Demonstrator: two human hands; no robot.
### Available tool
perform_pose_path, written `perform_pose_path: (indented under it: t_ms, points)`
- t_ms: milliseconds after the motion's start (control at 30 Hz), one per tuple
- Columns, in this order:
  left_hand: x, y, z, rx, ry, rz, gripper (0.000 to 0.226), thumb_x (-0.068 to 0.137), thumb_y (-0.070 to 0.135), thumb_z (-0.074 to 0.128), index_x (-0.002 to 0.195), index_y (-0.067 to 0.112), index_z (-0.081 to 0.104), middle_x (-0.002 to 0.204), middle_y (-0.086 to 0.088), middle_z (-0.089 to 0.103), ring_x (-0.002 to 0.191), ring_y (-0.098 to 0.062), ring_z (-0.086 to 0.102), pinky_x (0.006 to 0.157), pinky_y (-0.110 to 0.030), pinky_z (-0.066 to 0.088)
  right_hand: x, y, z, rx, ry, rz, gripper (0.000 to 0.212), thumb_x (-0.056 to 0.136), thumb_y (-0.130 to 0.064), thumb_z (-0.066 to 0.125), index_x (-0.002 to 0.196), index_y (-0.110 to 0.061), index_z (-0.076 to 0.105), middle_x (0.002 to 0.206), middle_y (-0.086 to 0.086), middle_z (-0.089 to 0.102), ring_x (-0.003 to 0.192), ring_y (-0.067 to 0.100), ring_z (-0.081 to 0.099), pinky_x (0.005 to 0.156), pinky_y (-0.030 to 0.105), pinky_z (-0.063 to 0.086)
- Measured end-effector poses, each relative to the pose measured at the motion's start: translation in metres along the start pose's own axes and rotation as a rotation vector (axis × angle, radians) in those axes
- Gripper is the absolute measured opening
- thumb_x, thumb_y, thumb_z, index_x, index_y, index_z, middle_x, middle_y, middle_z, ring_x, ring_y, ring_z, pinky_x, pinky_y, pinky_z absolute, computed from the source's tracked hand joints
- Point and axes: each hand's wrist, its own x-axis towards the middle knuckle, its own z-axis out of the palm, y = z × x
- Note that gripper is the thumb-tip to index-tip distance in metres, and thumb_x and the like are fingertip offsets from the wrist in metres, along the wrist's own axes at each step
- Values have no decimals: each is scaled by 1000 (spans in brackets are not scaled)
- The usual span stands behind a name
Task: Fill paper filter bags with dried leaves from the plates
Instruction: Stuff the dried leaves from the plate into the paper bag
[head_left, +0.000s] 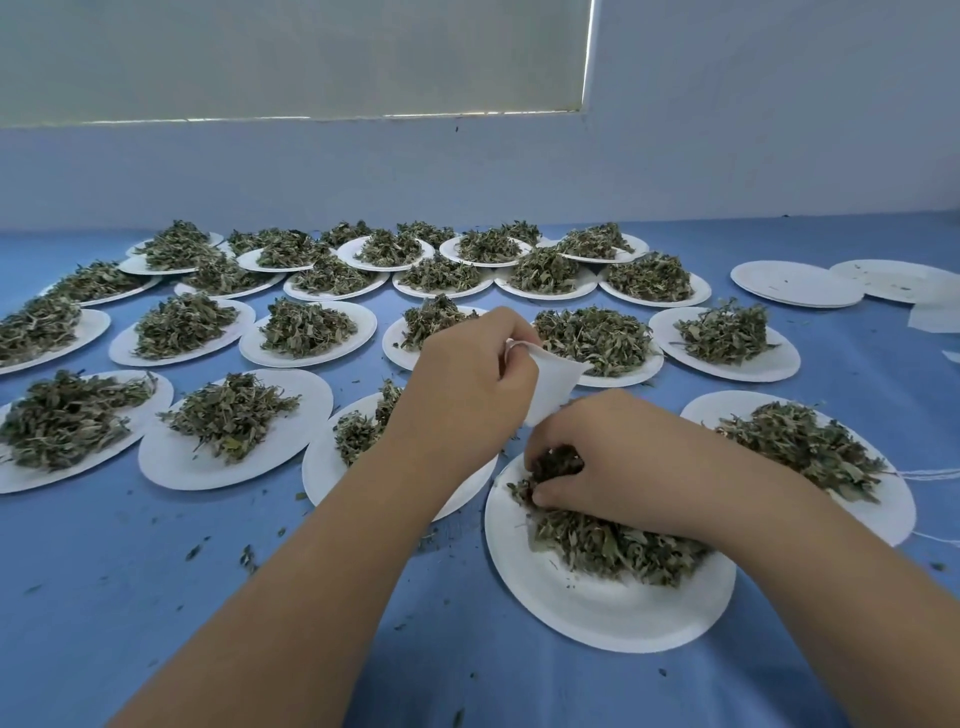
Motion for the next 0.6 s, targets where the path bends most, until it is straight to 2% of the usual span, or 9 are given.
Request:
perform_pose_path:
  t_ms: [133,300,367,467,533,600]
  points:
    - [0,1,0,-3,-3,3,19,88,12,48,84,21,64,61,25,52,49,-1,44,48,-8,34,-3,7,-1,69,41,-11,12,85,-40,67,96,-37,69,101,-20,65,90,0,57,83,28,50]
    - [-2,2,1,24,17,14,18,88,11,50,86,20,66,52,13,42,47,-2,41,47,-9,33,-12,14,-7,215,114,-20,8,81,-42,69,88,-36,71,85,-18,67,78,1,60,72,23,49]
    - [-2,3,1,36,12,14,18,88,10,51,87,19,66,52,12,41,47,-2,40,47,-11,33,-16,16,-11,270,160,-32,5,80,-39,71,84,-35,72,79,-22,65,74,-1,59,63,15,44]
    - [-3,6,2,78,-21,32,17,88,11,51,89,17,67,57,12,44,55,0,45,51,-10,32,-22,17,-18,367,230,-51,3,78,-35,73,82,-35,72,75,-27,63,67,-7,56,61,6,39]
    - [-3,7,3,105,-39,44,16,89,12,52,92,17,67,62,13,47,62,3,47,55,-9,33,-27,17,-22,433,277,-54,2,77,-35,72,80,-36,71,67,-19,66,57,0,57,54,12,42]
    - [-4,8,4,126,-51,45,16,90,14,53,93,18,68,64,14,49,65,5,48,56,-9,34,-29,17,-23,465,342,-44,2,78,-35,72,79,-36,71,68,-14,68,59,7,61,55,19,47]
